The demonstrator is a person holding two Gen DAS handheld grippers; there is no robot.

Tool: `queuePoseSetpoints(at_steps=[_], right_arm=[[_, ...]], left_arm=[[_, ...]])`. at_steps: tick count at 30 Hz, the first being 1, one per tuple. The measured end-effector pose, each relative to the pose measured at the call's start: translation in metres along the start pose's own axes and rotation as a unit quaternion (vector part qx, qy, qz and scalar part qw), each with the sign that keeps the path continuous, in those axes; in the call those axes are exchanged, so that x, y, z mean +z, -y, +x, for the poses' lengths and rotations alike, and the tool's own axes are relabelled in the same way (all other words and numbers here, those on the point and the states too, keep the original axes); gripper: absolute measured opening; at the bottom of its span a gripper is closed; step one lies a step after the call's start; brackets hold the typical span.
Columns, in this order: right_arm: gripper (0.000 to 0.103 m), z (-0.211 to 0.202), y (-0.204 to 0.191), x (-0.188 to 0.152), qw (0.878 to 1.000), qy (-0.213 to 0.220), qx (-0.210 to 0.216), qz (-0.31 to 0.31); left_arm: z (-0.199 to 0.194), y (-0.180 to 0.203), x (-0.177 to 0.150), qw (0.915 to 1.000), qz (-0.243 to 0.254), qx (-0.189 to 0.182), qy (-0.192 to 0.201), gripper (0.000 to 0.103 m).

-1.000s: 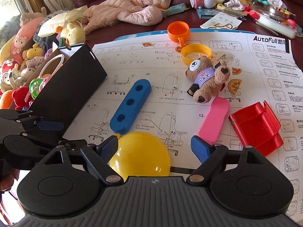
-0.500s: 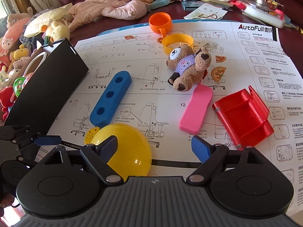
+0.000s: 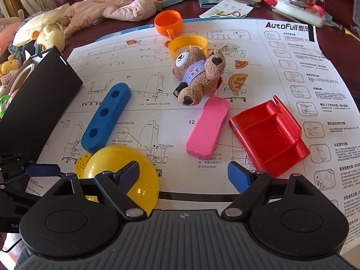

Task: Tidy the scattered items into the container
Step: 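Move both grippers back to the yellow dome toy on the sheet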

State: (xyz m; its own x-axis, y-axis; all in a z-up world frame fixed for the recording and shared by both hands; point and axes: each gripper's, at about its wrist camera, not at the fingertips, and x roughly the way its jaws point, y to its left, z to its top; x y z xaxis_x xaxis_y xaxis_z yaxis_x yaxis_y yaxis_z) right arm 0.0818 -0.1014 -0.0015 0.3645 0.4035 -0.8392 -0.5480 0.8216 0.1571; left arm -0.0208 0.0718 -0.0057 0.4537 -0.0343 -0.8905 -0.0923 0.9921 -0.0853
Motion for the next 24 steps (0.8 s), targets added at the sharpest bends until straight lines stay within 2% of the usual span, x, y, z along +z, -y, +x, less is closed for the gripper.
queuePoseSetpoints(at_steps=[5,12,16,20,24], right_arm=[[0.088,-0.001,0.010,0.001,1.000,0.004,0.004,0.017],[0.088,-0.007,0.020,-0.002,1.000,0.012,0.009,0.022],[0.088,-0.011,0.013,-0.010,1.000,0.012,0.012,-0.007],[0.088,-0.015,0.003,-0.020,0.998,0.015,0.010,-0.056],[0.088,-0.011,-0.004,-0.030,0.995,0.004,0.000,-0.097]], left_arm=[[-0.002,0.013,0.011,0.9998,0.009,-0.017,0.008,0.076],[0.007,0.022,0.029,0.9996,0.022,-0.017,0.011,0.081],[0.012,0.018,0.035,0.9998,0.016,-0.004,0.006,0.079],[0.009,0.002,0.035,0.9999,-0.010,0.002,0.012,0.079],[0.010,-0.010,0.032,0.9994,-0.009,0.034,0.005,0.079]])
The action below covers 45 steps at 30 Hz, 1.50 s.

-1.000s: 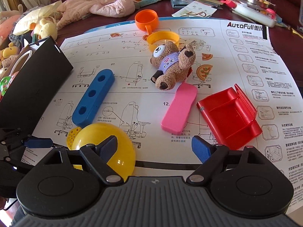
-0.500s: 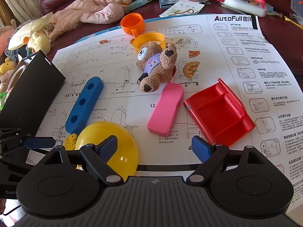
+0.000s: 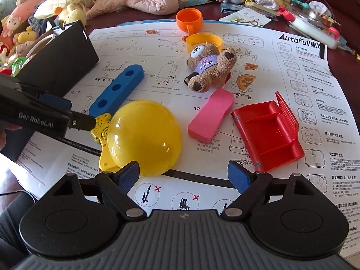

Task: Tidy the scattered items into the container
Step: 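Move both grippers back to the yellow dome toy on the sheet, then close both grippers on the yellow handle under the yellow dome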

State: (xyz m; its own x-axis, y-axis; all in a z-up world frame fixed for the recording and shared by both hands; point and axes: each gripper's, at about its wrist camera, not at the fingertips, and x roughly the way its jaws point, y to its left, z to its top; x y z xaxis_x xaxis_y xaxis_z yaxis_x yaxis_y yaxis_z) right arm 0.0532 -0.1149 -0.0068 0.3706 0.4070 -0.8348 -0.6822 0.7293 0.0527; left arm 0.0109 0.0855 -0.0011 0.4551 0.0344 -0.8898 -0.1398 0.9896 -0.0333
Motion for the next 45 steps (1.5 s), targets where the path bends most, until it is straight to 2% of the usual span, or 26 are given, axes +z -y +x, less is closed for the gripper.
queuePoseSetpoints(at_steps=[4,8,12,17,20,26,33,37,40,43,45], right_arm=[[0.088,0.008,-0.004,-0.007,1.000,-0.019,-0.007,-0.019],[0.088,0.016,-0.011,-0.008,0.999,-0.032,-0.016,-0.040],[0.088,0.020,-0.010,-0.004,0.999,-0.024,-0.025,-0.033],[0.088,0.008,0.001,0.010,1.000,0.014,0.000,0.024],[0.088,0.009,0.004,0.024,0.999,0.022,0.000,0.030],[0.088,0.024,0.005,0.038,0.999,0.014,0.001,0.033],[0.088,0.033,0.007,0.034,0.999,-0.008,0.003,0.037],[0.088,0.034,0.012,0.037,0.997,-0.012,0.045,0.069],[0.088,0.036,0.018,0.041,0.991,-0.007,0.085,0.107],[0.088,0.039,0.027,0.044,0.984,-0.007,0.105,0.141],[0.088,0.042,0.034,0.047,0.979,-0.007,0.120,0.167]], left_arm=[[0.006,-0.002,-0.002,0.9999,0.003,0.010,-0.009,0.079],[0.010,0.007,-0.001,0.9993,0.027,0.024,-0.005,0.079],[0.011,0.010,0.001,0.9986,0.045,0.027,-0.002,0.078],[0.012,0.007,0.001,0.9984,0.052,0.020,-0.003,0.079],[0.014,0.007,0.003,0.9983,0.055,0.017,-0.003,0.080],[0.014,0.011,0.002,0.9964,0.085,0.006,0.001,0.079],[0.013,0.017,0.010,0.9940,0.106,-0.019,0.020,0.081],[0.018,0.013,0.022,0.9944,0.097,-0.037,0.020,0.082],[0.021,0.011,0.026,0.9931,0.102,-0.054,0.018,0.082],[0.021,0.011,0.025,0.9906,0.114,-0.072,0.019,0.082],[0.022,0.015,0.023,0.9893,0.126,-0.072,0.017,0.082]])
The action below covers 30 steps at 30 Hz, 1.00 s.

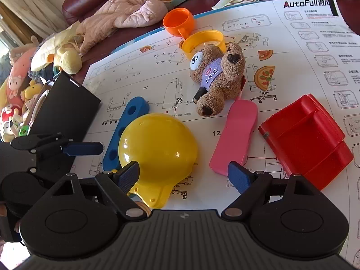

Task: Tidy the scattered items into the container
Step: 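Close both grippers on the yellow handle under the yellow dome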

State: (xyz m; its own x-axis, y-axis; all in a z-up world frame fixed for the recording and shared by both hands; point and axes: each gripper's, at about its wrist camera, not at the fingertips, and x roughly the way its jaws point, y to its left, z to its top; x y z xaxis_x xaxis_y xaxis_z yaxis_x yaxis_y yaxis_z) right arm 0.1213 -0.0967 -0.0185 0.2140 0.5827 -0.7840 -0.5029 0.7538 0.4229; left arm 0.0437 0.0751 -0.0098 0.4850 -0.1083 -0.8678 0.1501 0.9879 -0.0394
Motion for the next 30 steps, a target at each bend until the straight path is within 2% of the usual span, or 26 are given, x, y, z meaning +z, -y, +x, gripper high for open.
queuePoseSetpoints(at_steps=[11,14,19,21,22,23,24,25,28,30], right_arm=[[0.087,0.020,-0.010,0.015,0.999,-0.023,0.042,0.009],[0.085,0.023,-0.021,0.012,0.999,-0.022,0.033,-0.013],[0.082,0.014,-0.036,0.008,0.999,0.001,0.004,-0.054],[0.077,0.007,-0.039,0.008,0.998,0.012,-0.003,-0.059],[0.063,0.003,-0.039,0.009,0.998,0.016,0.000,-0.056],[0.025,0.000,-0.038,0.010,0.999,0.015,0.008,-0.050],[0.008,-0.001,-0.036,0.012,0.999,0.003,0.030,-0.039],[0.006,0.000,-0.035,0.013,0.999,-0.008,0.042,-0.031],[0.006,0.001,-0.044,0.009,0.998,-0.006,0.015,-0.060],[0.007,-0.001,-0.041,0.007,0.999,-0.005,0.013,-0.052]], left_arm=[[0.013,0.018,0.008,0.9990,0.034,-0.027,-0.008,0.082],[0.016,0.017,0.007,0.9990,0.033,-0.029,-0.008,0.079],[0.011,0.010,0.004,0.9990,0.022,-0.039,-0.005,0.058],[0.009,0.007,0.002,0.9990,0.016,-0.040,-0.008,0.045],[0.008,0.005,0.000,0.9989,0.011,-0.045,-0.008,0.041],[0.006,0.004,0.000,0.9985,0.005,-0.054,-0.008,0.039],[0.005,0.004,-0.001,0.9981,0.001,-0.061,-0.010,0.040],[0.004,0.005,-0.001,0.9980,0.002,-0.063,-0.010,0.041],[0.003,0.008,-0.002,0.9992,0.003,-0.039,-0.001,0.041],[0.003,0.002,-0.001,0.9997,-0.011,-0.022,-0.001,0.041]])
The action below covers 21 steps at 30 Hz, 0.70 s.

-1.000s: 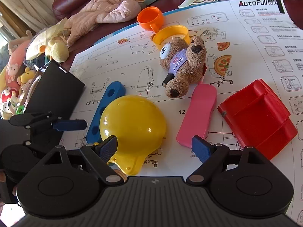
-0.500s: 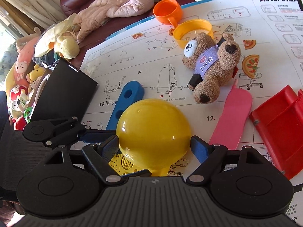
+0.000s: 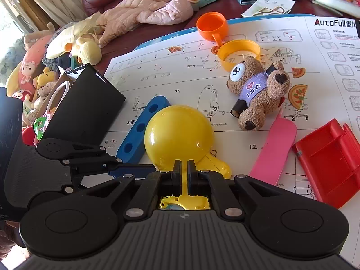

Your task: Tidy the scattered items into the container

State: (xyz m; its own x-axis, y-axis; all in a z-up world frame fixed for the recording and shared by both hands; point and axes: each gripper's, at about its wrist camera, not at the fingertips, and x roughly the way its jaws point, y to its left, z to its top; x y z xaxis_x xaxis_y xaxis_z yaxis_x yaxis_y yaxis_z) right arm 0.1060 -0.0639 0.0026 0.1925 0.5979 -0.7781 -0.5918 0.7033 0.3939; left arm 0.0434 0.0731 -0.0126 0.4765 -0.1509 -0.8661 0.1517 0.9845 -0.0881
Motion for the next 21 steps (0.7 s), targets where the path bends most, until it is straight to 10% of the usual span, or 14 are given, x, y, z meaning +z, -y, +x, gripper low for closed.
queuePoseSetpoints(at_steps=[4,6,8,11,21], right_arm=[[0.011,-0.003,0.005,-0.002,1.000,-0.002,-0.020,-0.006],[0.025,-0.001,0.010,-0.001,1.000,-0.008,-0.016,0.004],[0.060,0.002,0.012,0.002,1.000,-0.009,-0.011,0.016],[0.071,0.006,0.012,0.009,1.000,-0.004,0.005,0.022],[0.081,0.040,0.024,0.023,0.997,-0.038,0.046,0.042]], left_arm=[[-0.018,-0.016,0.001,0.9997,-0.011,0.009,0.021,0.043],[-0.024,-0.025,0.004,0.9993,-0.020,0.017,0.028,0.050],[-0.028,-0.035,0.009,0.9984,-0.037,0.023,0.036,0.062],[-0.031,-0.046,0.019,0.9963,-0.061,0.034,0.050,0.074],[0.006,-0.061,0.054,0.9889,-0.056,0.136,-0.023,0.051]])
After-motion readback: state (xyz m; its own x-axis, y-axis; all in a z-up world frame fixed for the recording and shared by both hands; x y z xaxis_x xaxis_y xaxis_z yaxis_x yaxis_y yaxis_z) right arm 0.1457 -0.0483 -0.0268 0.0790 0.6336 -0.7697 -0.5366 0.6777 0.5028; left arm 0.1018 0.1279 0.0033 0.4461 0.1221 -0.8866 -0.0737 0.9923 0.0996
